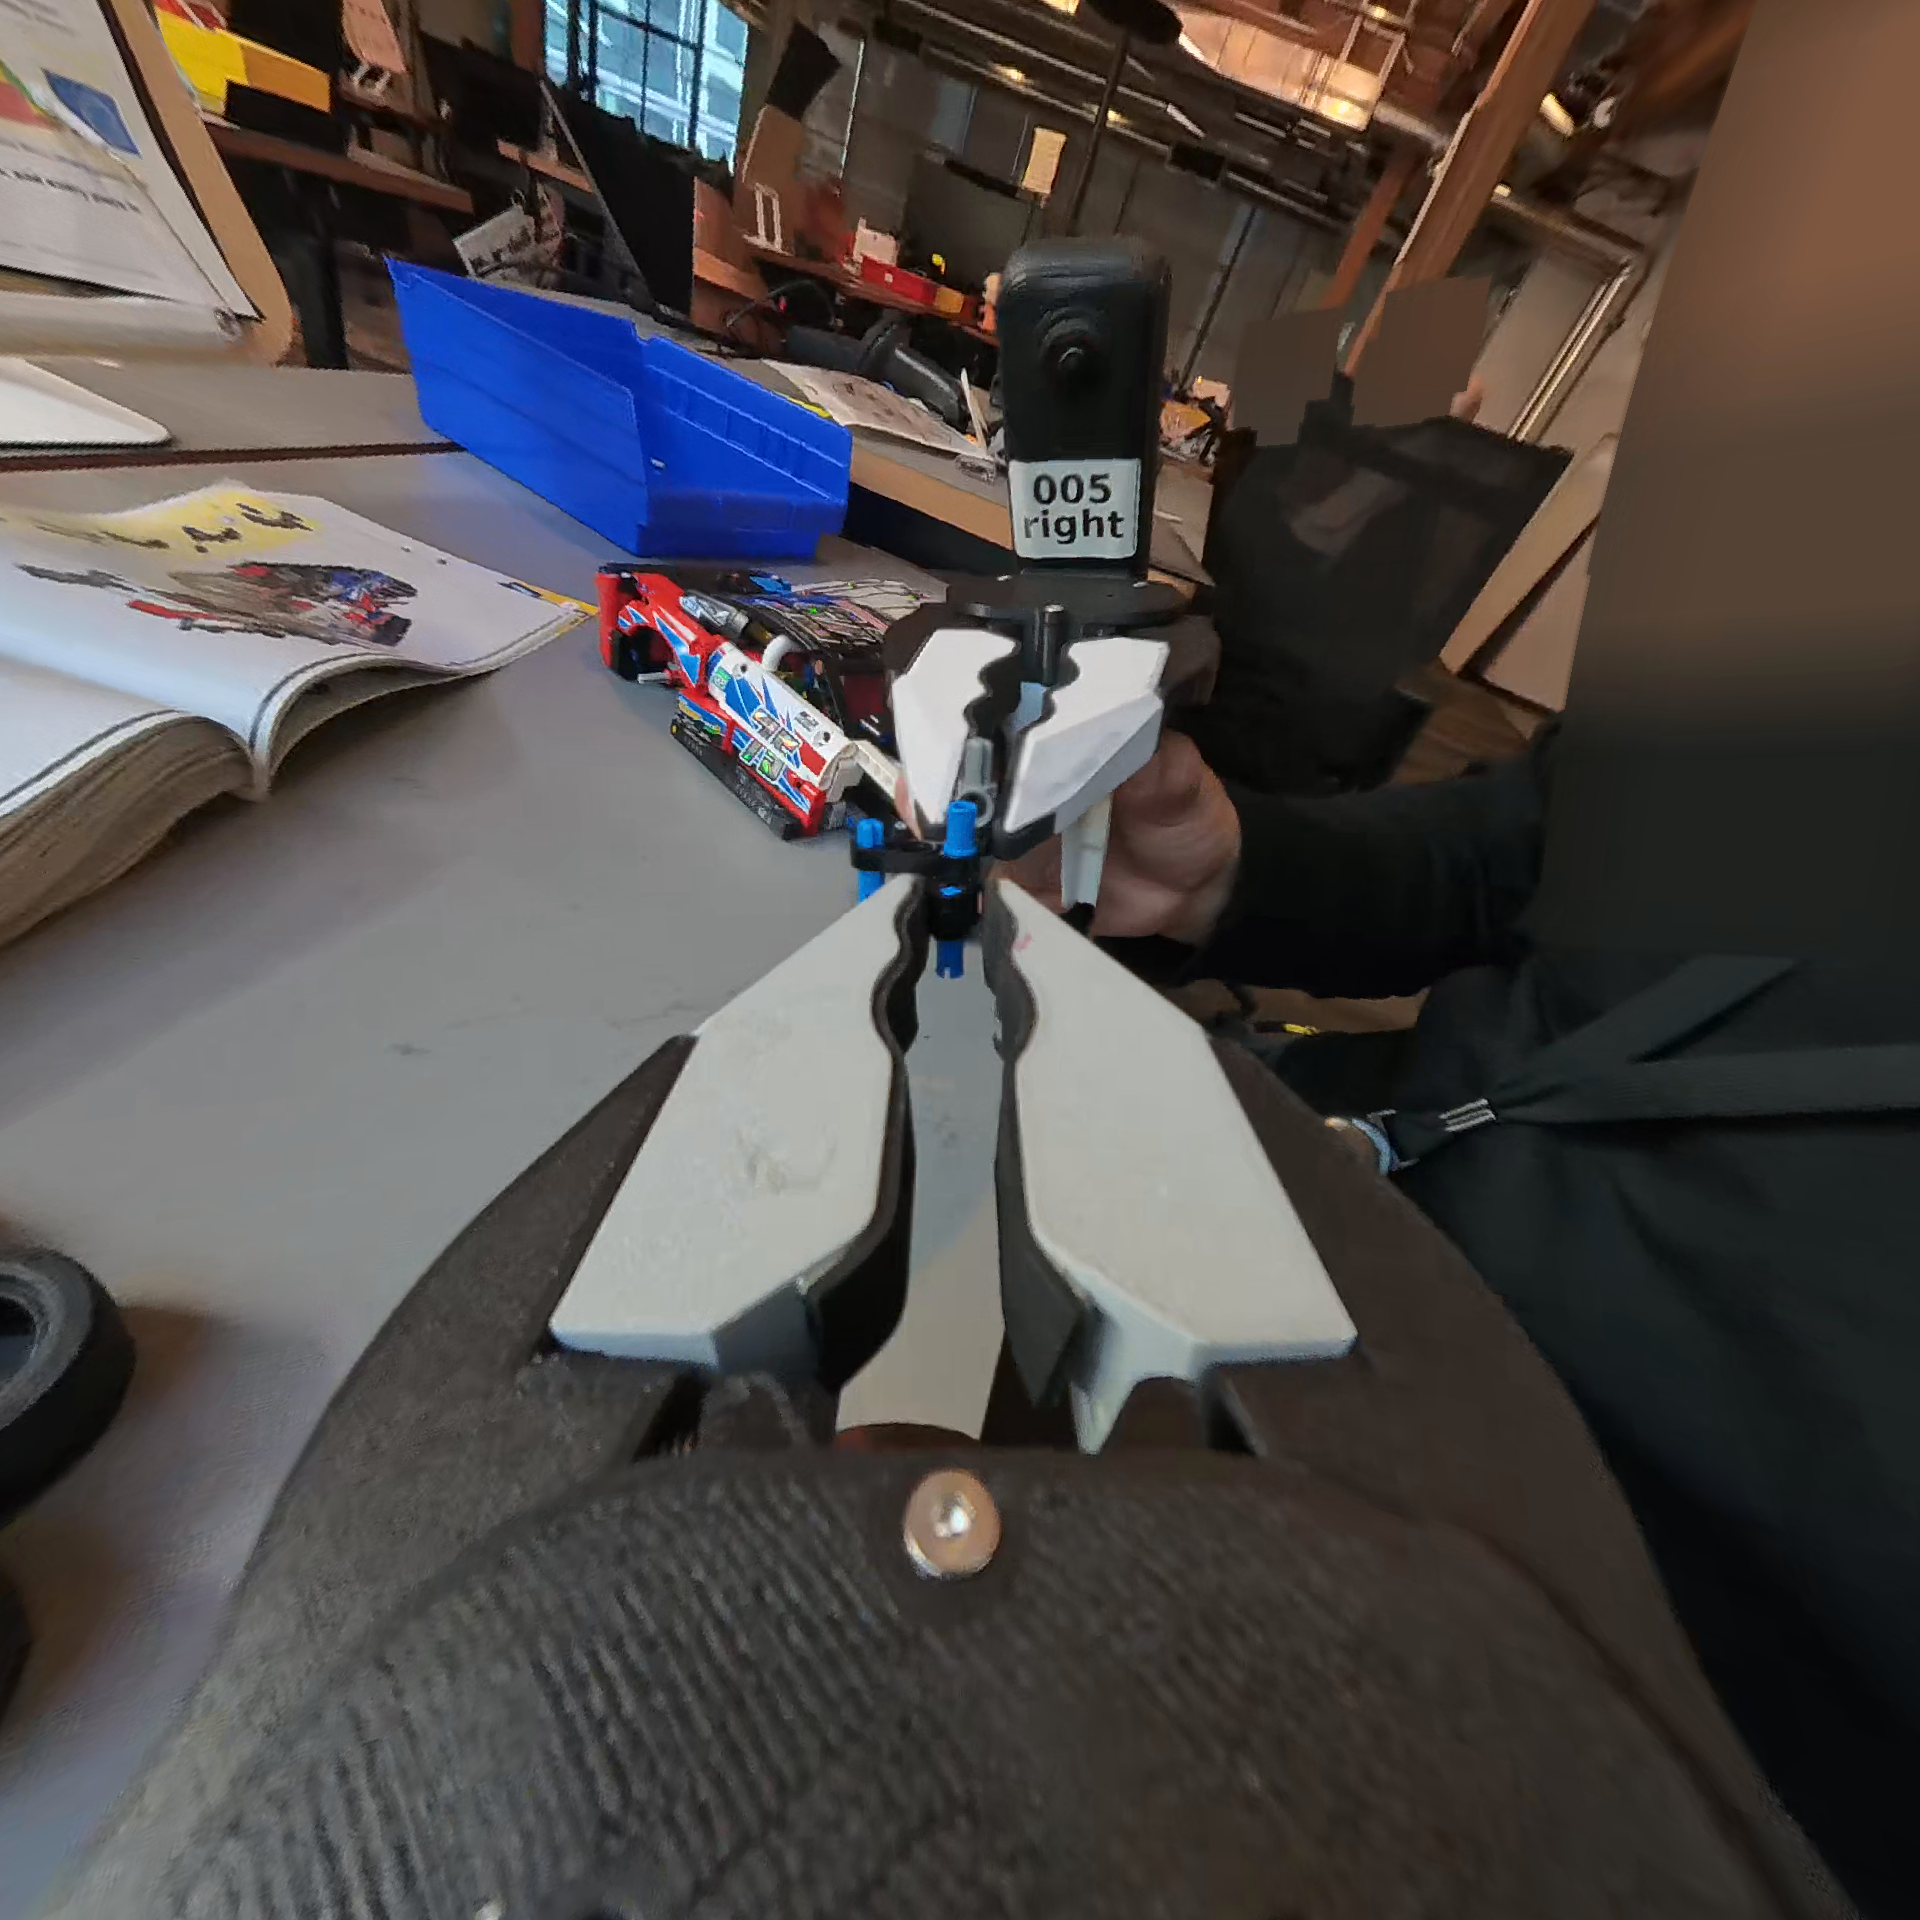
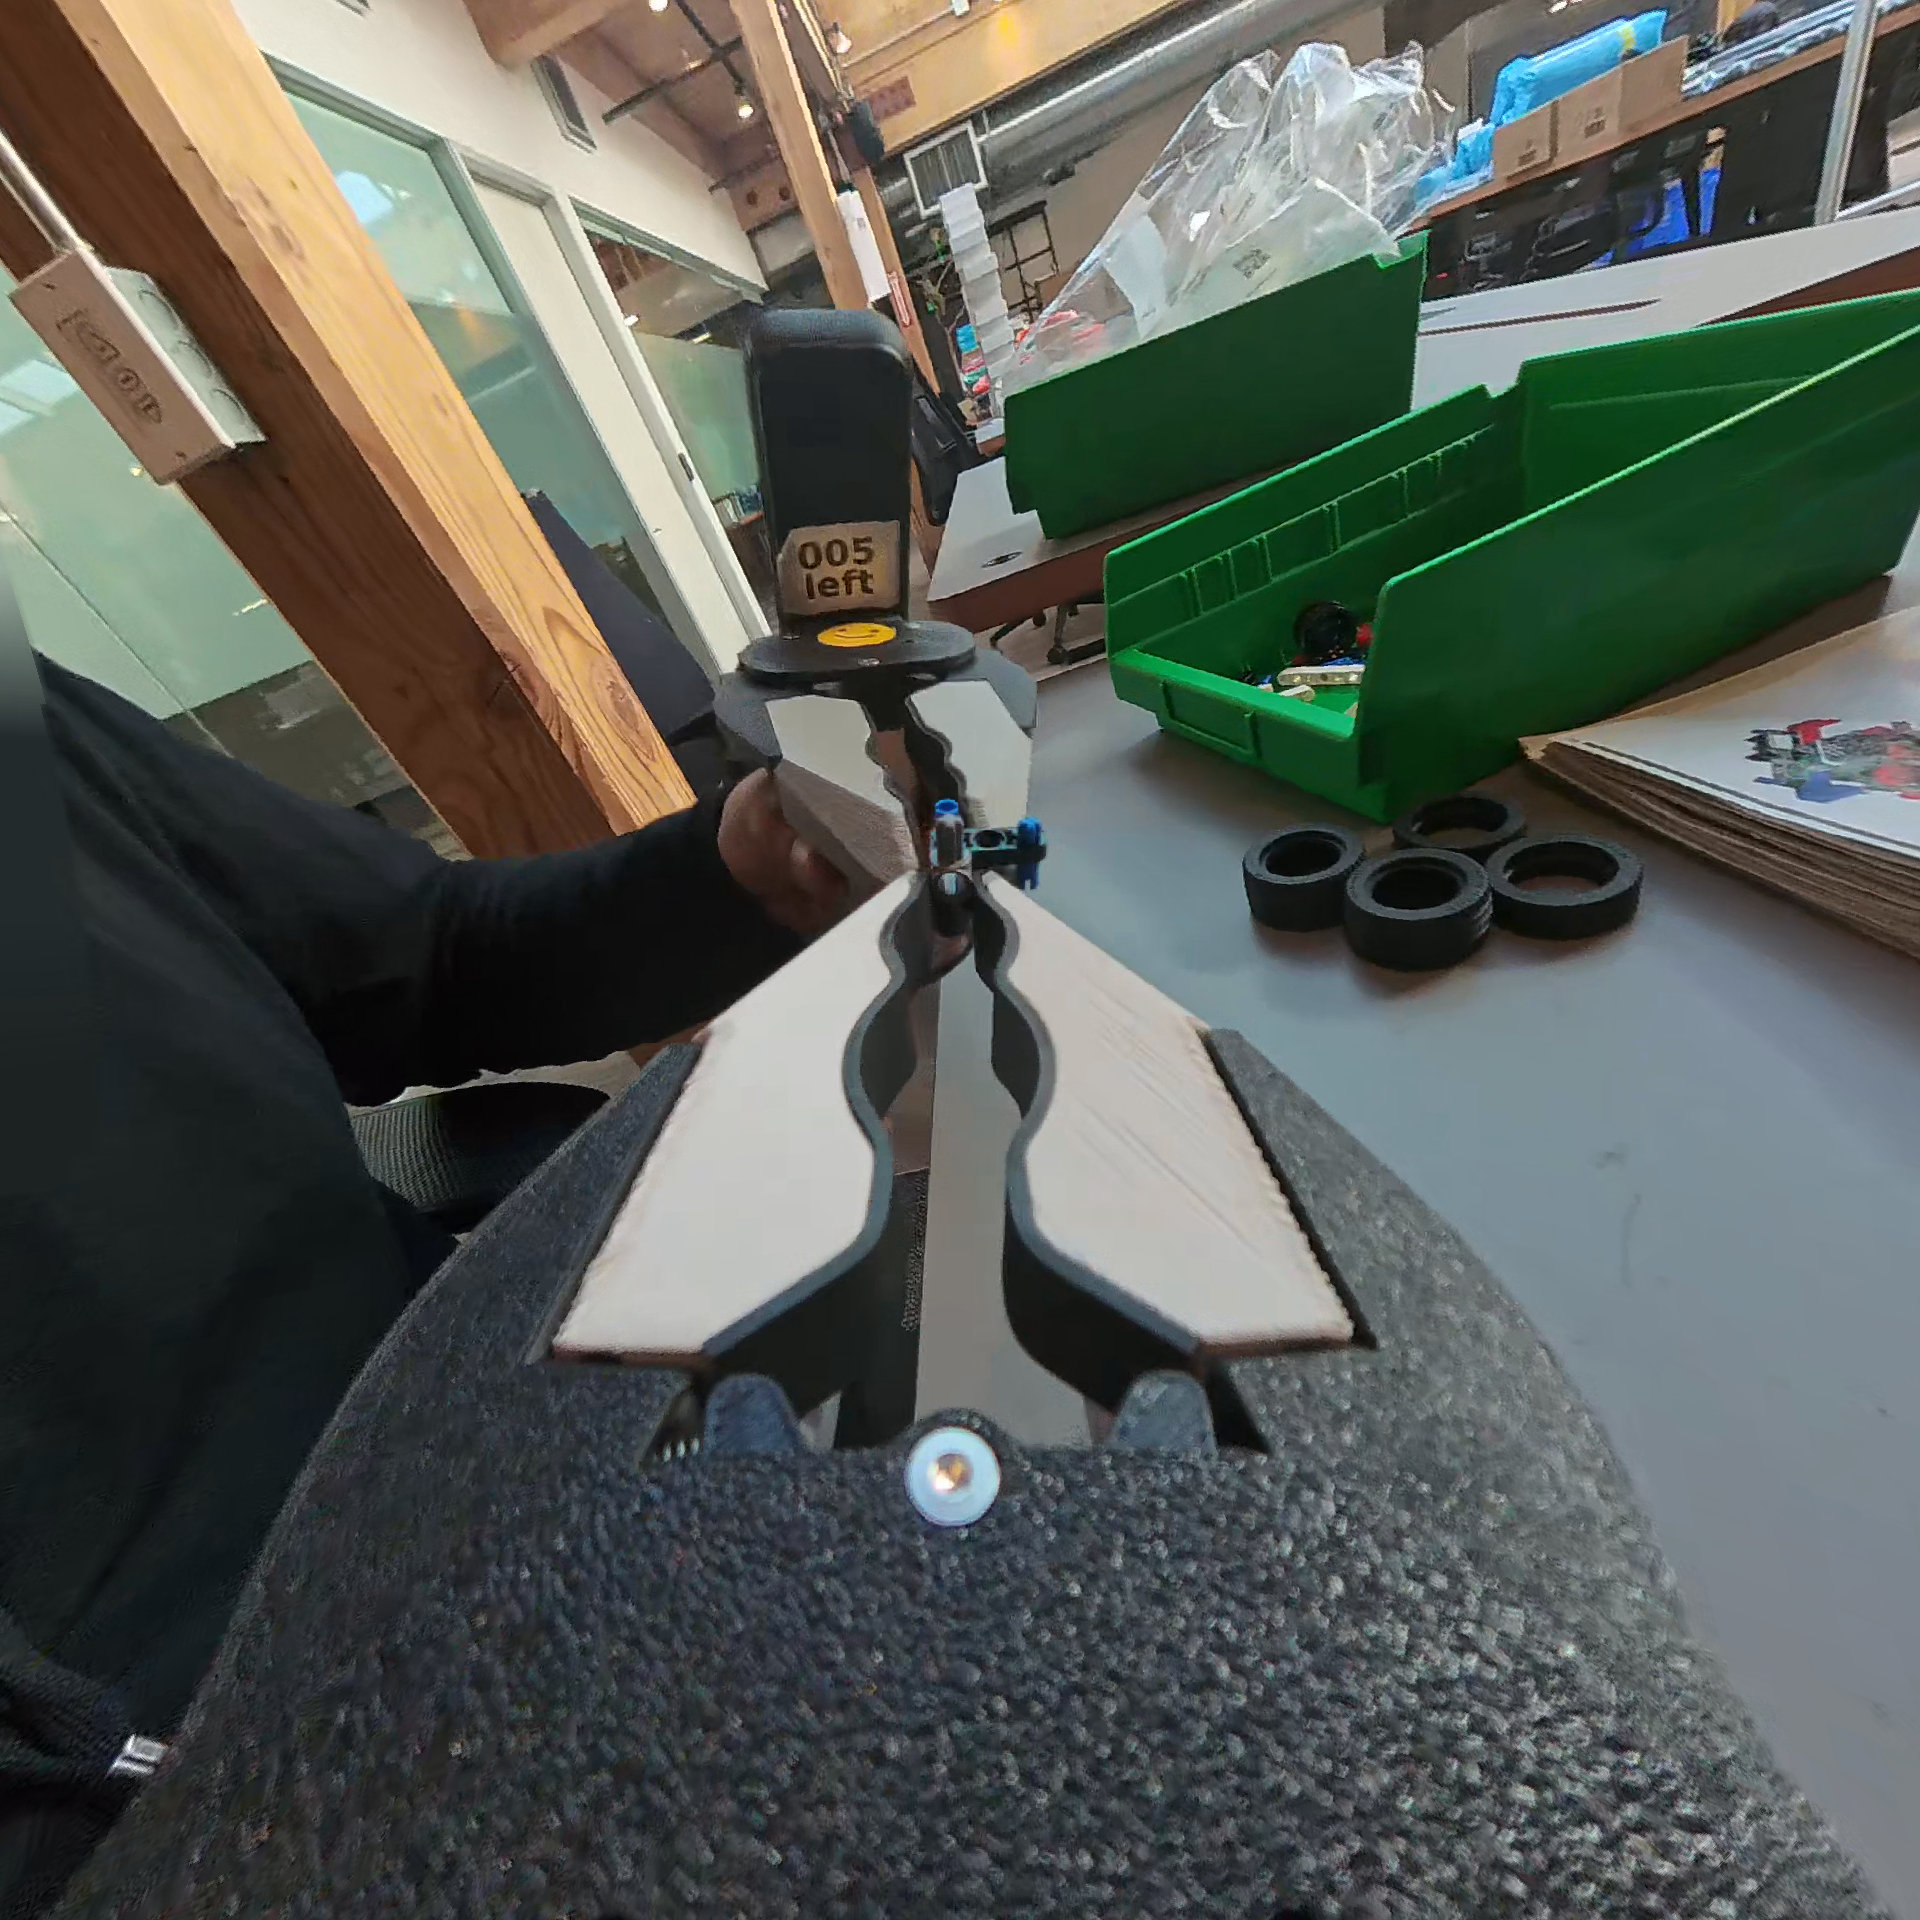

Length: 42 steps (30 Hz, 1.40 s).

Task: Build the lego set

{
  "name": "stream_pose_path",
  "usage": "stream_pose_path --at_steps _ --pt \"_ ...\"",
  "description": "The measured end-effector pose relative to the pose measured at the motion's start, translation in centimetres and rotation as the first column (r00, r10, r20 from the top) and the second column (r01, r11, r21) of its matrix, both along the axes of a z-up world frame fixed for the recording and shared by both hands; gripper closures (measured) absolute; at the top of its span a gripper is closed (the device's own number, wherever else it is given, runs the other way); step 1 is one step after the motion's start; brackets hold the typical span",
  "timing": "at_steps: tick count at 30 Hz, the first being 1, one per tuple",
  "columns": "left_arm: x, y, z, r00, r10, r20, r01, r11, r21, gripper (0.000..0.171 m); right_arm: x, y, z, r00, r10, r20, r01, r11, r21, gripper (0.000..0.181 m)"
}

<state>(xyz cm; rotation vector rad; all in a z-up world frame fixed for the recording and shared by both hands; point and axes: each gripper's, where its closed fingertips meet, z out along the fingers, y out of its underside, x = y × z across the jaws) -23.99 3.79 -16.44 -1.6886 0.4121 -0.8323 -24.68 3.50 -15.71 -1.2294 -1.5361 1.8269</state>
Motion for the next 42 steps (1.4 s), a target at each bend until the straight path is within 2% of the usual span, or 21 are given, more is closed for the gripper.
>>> stream_pose_path --at_steps 2,3,6,12,14,18,22,24,27,28,29,32,37,39,42 --pt "-0.1 0.3 -0.3 0.999 0.019 0.025 -0.019 1.000 -0.009 0.165 -0.1 0.2 -0.3 1.000 -0.002 0.007 0.002 1.000 -0.002 0.175" --pt "-0.1 0.3 -0.4 0.998 0.011 0.062 -0.009 0.999 -0.032 0.157 -0.2 0.4 -0.7 1.000 -0.006 0.021 0.006 1.000 0.000 0.175" --pt "-0.8 0.4 -1.3 0.991 0.028 0.128 -0.017 0.996 -0.083 0.166 -0.9 0.6 -1.7 0.998 -0.027 0.056 0.027 1.000 -0.002 0.174" --pt "-2.2 0.6 -1.6 0.988 0.148 0.034 -0.148 0.989 -0.013 0.166 -2.2 0.7 -2.0 0.997 -0.049 0.054 0.050 0.999 -0.015 0.174" --pt "-3.2 1.0 -1.2 0.965 0.263 -0.012 -0.262 0.963 0.061 0.166 -3.2 1.1 -1.3 0.997 -0.076 0.029 0.078 0.993 -0.083 0.174" --pt "-5.7 1.8 -1.1 0.902 0.430 0.035 -0.431 0.895 0.112 0.165 -5.7 2.0 -0.9 0.988 -0.152 0.014 0.151 0.960 -0.237 0.176" --pt "-7.3 2.4 -1.7 0.860 0.486 0.156 -0.494 0.869 0.016 0.165 -7.4 2.8 -1.6 0.989 -0.144 0.020 0.141 0.910 -0.391 0.176" --pt "-7.8 2.6 -2.0 0.852 0.504 0.139 -0.509 0.861 0.000 0.166 -7.9 3.0 -1.9 0.982 -0.185 0.035 0.186 0.922 -0.341 0.174" --pt "-8.6 2.4 -2.8 0.844 0.536 0.010 -0.536 0.844 0.003 0.166 -8.5 2.8 -2.9 0.974 -0.219 0.066 0.222 0.974 -0.048 0.173" --pt "-8.8 2.4 -3.1 0.834 0.549 -0.062 -0.548 0.836 0.032 0.166 -8.6 2.8 -3.1 0.974 -0.205 0.094 0.207 0.978 -0.010 0.173" --pt "-8.9 2.3 -3.1 0.823 0.557 -0.111 -0.554 0.830 0.056 0.166 -8.7 2.8 -3.2 0.976 -0.182 0.120 0.185 0.983 -0.014 0.173" --pt "-9.3 2.3 -3.2 0.807 0.577 -0.124 -0.576 0.816 0.053 0.166 -9.1 2.8 -3.3 0.982 -0.107 0.156 0.129 0.982 -0.136 0.173" --pt "-9.7 2.4 -3.5 0.761 0.623 -0.180 -0.622 0.780 0.073 0.166 -9.6 3.0 -3.4 0.986 -0.079 0.147 0.128 0.922 -0.366 0.172" --pt "-9.6 2.5 -3.9 0.763 0.619 -0.187 -0.621 0.782 0.054 0.166 -9.6 3.3 -3.4 0.984 -0.107 0.145 0.151 0.929 -0.337 0.172" --pt "-9.6 2.6 -3.9 0.745 0.637 -0.197 -0.640 0.766 0.057 0.166 -9.6 3.6 -3.2 0.974 -0.191 0.124 0.210 0.964 -0.163 0.176"
